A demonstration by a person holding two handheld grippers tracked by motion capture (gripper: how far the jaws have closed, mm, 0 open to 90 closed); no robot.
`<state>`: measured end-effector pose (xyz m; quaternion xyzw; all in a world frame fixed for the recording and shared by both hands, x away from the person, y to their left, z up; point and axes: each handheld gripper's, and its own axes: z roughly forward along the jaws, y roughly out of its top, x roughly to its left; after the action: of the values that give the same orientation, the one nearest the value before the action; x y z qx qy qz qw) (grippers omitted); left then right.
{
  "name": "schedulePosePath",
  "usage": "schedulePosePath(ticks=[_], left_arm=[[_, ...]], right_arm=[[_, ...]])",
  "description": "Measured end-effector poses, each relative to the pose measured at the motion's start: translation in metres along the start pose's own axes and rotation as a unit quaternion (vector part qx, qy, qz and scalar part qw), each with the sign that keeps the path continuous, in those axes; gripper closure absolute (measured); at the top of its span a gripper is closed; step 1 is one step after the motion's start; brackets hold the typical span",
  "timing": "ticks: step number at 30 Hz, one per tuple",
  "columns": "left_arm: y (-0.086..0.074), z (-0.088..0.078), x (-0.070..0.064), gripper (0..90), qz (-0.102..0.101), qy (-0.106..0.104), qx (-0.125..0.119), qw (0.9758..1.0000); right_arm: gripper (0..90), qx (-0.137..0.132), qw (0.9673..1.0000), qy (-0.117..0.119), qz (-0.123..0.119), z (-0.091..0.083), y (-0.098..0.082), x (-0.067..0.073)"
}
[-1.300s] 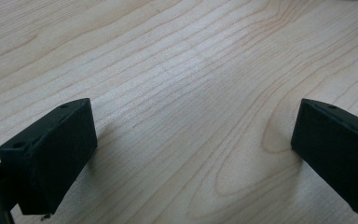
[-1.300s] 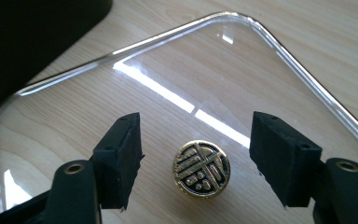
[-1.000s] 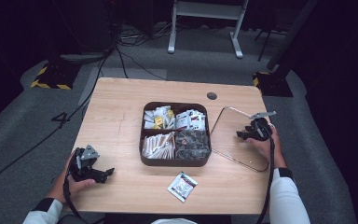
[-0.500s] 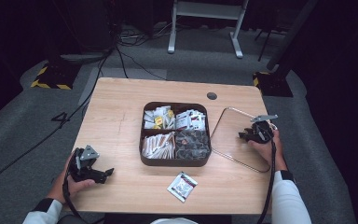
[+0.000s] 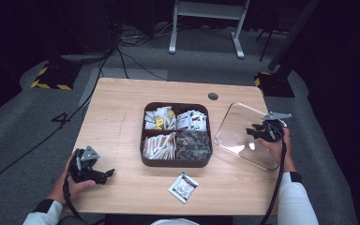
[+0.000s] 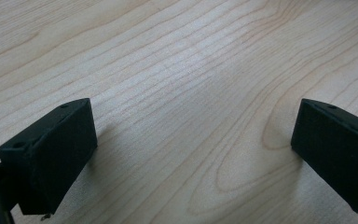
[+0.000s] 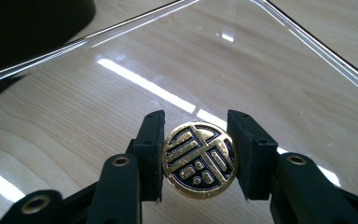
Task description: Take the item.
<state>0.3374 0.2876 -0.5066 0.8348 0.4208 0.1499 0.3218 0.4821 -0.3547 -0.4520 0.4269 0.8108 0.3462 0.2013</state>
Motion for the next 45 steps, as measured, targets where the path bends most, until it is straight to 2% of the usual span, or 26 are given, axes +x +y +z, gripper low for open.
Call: schedulePosePath(ticks=[3,14,25,36,45], left_arm=[[0.000,0.000,0.000,0.4,0.000,0.000,0.000,1.0000],[0.000,0.000,0.000,0.4,0.000,-0.001,0.001,1.0000],[0.000,0.000,0.000,0.3,-0.001,-0.002,0.001,1.0000],[0.000,0.000,0.000,0.2,-0.001,-0.001,0.001,1.0000],[0.000,0.000,0.000,0.2,-0.001,-0.002,0.001,1.0000]], right_arm=[[58.6,-0.011,0.9999,0.000,0.003,-0.007,0.005,0.000],[58.6,-0.038,0.9991,0.007,-0.020,-0.027,0.028,0.012],[58.6,-0.056,0.9970,0.021,-0.048,-0.043,0.063,0.035],[58.6,-0.057,0.9938,0.052,-0.080,-0.030,0.092,0.072],[58.7,-0.052,0.9884,0.088,-0.113,-0.008,0.115,0.111]])
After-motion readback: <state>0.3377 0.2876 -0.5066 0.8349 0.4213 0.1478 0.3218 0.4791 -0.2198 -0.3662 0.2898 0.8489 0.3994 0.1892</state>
